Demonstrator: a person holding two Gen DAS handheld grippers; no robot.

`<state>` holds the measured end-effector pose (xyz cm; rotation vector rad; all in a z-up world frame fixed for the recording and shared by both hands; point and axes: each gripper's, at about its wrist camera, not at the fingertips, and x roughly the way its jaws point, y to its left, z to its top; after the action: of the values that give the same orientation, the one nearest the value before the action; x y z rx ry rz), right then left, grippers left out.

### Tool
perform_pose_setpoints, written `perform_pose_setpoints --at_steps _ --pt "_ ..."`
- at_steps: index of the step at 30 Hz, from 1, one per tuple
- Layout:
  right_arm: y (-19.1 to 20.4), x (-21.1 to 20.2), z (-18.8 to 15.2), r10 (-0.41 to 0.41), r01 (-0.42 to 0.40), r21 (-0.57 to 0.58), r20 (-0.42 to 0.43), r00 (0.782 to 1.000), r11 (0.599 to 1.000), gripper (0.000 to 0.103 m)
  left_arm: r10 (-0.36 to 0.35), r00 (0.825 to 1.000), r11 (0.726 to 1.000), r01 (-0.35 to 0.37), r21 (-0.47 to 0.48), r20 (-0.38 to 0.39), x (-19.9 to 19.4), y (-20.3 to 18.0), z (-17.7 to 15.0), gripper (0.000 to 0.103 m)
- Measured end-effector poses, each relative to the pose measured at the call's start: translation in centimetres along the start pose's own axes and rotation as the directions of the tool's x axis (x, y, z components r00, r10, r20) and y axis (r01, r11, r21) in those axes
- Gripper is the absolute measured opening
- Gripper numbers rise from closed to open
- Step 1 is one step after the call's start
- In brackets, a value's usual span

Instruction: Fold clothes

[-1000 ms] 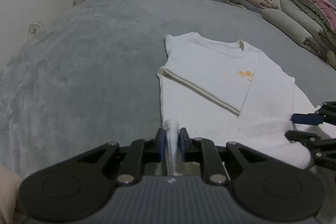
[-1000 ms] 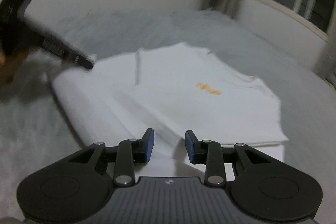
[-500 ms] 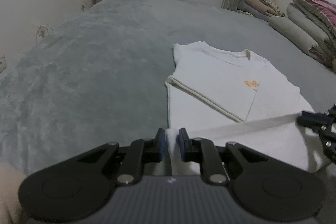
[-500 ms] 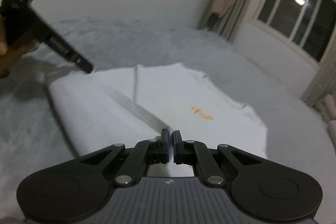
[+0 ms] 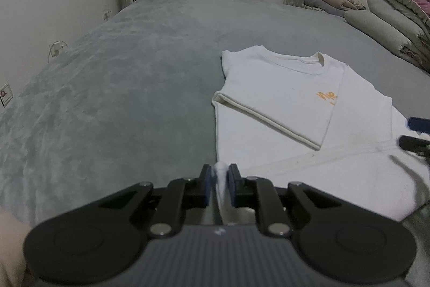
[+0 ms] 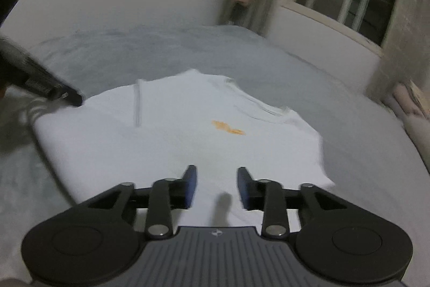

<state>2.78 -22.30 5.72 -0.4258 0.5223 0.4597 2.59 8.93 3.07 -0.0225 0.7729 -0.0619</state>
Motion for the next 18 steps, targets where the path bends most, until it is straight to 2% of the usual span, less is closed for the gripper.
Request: perform_pose_setpoints --at_steps 5,7,11,16,17,18 --pt "-4.6 -1.3 -1.7 -0.045 0.056 0.095 -0.116 0.992 0.994 0.043 0.002 1.0 1.0 -0.002 0.0 0.002 0.1 0.0 0.0 0.014" --pt "-6.4 -1.8 -2.5 -0.021 0.044 0.159 -0.146 0.989 0.986 0.045 0.006 1.0 1.0 -0.006 -0.005 0.001 0.0 0.0 0.0 0.016" --pt "-8.7 -2.6 -3.7 0.048 -0.009 0.257 -0.144 0.988 0.966 0.048 0.004 1.0 1.0 -0.004 -0.017 -0.002 0.1 0.3 0.2 0.017" --pt "-9.1 -2.3 -3.9 0.061 -0.013 0.29 -0.156 0.986 0.957 0.049 -0.007 1.0 1.0 0.007 -0.026 -0.009 -0.2 0.7 0.4 0.018" --pt "-9.1 -2.1 -4.0 0.063 -0.014 0.291 -0.161 0.985 0.957 0.049 -0.015 1.0 0.999 0.015 -0.036 -0.012 -0.3 1.0 0.4 0.02" --pt "-9.1 -2.0 -4.1 0.066 -0.015 0.293 -0.167 0.984 0.956 0.049 -0.026 1.0 0.998 0.025 -0.054 -0.012 -0.5 1.4 0.5 0.026"
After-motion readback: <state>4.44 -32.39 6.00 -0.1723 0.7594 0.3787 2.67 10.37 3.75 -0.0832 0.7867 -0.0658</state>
